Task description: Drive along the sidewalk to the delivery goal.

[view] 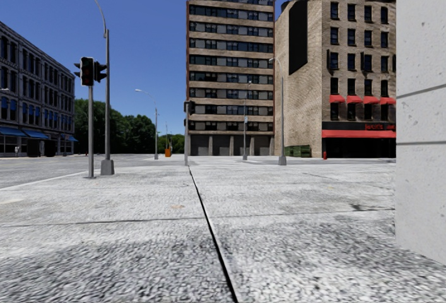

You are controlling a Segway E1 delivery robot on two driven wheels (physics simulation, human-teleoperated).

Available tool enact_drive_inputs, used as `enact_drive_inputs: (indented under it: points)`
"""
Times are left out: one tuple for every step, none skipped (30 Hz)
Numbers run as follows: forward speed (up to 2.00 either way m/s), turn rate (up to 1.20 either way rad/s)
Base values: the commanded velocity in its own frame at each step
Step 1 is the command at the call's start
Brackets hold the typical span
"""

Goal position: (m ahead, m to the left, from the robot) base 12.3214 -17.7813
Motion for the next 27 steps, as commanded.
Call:
enact_drive_inputs:
  points:
    - [2.0, -0.31]
    - [2.0, -0.38]
    - [2.0, -0.48]
    - [2.0, -0.52]
    - [2.0, -0.52]
    - [2.0, -0.53]
    - [2.0, -0.53]
    - [2.0, -0.53]
    - [2.0, -0.53]
    - [2.0, -0.53]
    - [2.0, -0.53]
    - [2.0, -0.53]
    - [2.0, -0.53]
    - [2.0, -0.53]
    - [2.0, -0.53]
    - [2.0, -0.53]
    - [2.0, -0.53]
    - [2.0, -0.53]
    - [2.0, -0.53]
    - [2.0, -0.53]
    - [2.0, -0.53]
    - [2.0, -0.53]
    - [2.0, -0.53]
    - [2.0, -0.53]
    - [2.0, -0.53]
    - [2.0, -0.53]
    - [2.0, -0.53]
